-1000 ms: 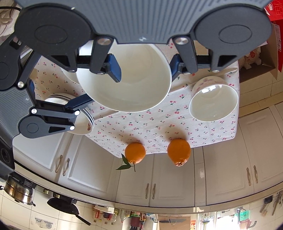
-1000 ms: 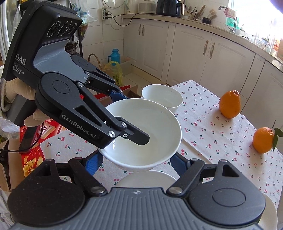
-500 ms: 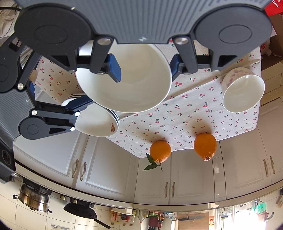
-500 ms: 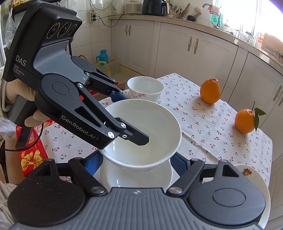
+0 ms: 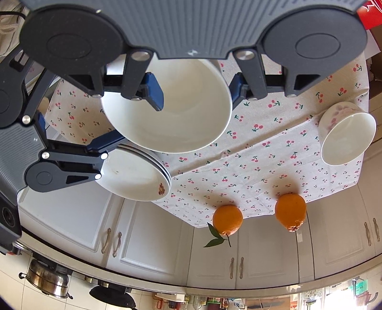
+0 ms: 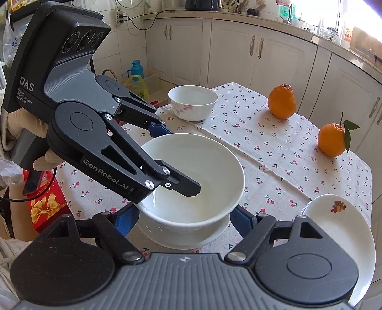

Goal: Organize plates and bowls
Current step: 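Carry the held bowl with the left gripper toward the bowl beside the plates, then lower the white bowl into the other bowl and open the left gripper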

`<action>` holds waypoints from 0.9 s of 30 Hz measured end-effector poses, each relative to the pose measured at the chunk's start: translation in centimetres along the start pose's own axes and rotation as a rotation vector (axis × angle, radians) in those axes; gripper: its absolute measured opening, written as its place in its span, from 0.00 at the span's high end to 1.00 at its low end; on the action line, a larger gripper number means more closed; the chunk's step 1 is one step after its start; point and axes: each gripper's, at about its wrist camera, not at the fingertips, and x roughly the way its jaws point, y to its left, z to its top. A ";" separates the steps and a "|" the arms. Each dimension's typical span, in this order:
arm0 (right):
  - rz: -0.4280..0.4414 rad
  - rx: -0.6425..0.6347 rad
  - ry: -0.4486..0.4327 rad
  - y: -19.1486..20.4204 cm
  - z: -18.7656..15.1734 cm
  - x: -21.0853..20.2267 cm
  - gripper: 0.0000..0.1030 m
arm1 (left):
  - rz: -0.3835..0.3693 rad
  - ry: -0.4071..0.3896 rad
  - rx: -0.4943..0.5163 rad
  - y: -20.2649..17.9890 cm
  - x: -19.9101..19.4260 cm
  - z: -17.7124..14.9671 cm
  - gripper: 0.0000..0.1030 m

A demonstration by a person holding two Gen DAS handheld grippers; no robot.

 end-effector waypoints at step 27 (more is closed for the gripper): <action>0.030 0.009 0.033 -0.5 -0.7 1.1 0.11 | 0.023 0.000 0.039 -0.2 0.6 -0.6 0.44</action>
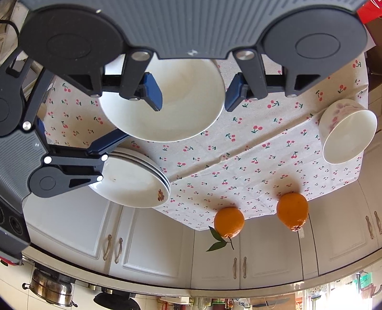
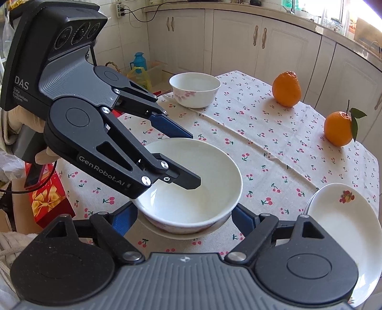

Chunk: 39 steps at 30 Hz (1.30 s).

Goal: Organize plates and bowls
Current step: 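Lower the white bowl into the other bowl and open the left gripper, then withdraw the left gripper from the nested bowls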

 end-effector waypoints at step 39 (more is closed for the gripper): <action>-0.063 0.065 -0.105 -2.6 3.7 -1.4 0.00 | 0.241 -0.129 -0.129 7.0 -5.4 -4.3 0.06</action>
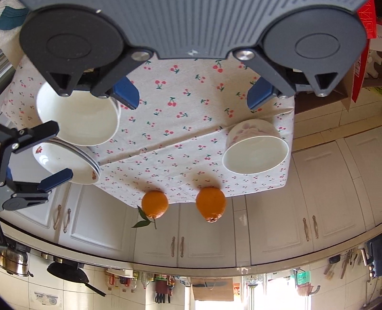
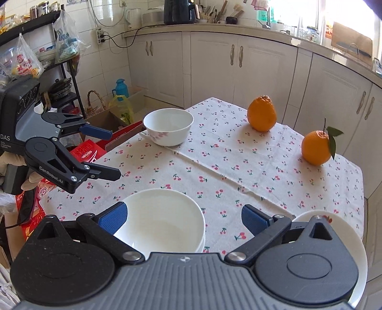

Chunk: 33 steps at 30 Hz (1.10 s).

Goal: Organize plates and bowls
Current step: 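Withdraw the left gripper from the nested bowls, then grasp the rim of the pink-print white bowl with the right gripper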

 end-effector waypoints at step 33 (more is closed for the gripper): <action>0.184 -0.160 0.215 -1.8 16.1 19.6 0.03 | 0.165 -0.069 0.015 6.0 9.3 1.4 0.06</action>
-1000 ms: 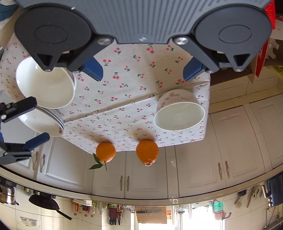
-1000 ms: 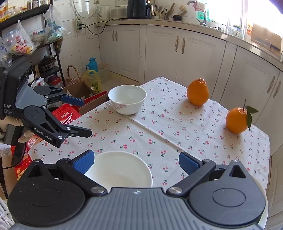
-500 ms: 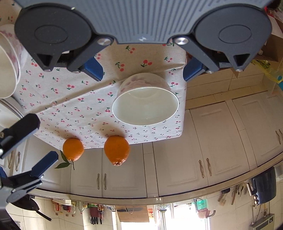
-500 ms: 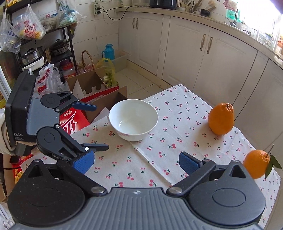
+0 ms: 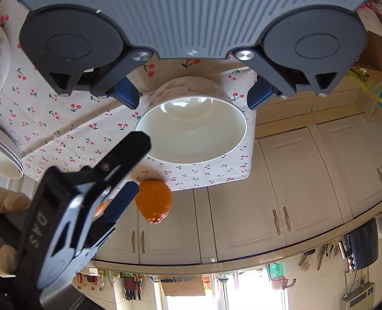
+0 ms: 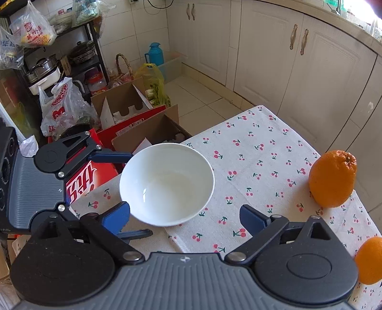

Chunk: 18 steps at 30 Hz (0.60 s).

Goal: Organize plates and bowls
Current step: 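Grasp the rim of the pink-print white bowl with the right gripper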

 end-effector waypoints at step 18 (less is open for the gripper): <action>0.084 0.102 0.016 -2.6 1.3 4.9 0.33 | -0.032 0.005 -0.023 0.5 1.0 0.1 0.11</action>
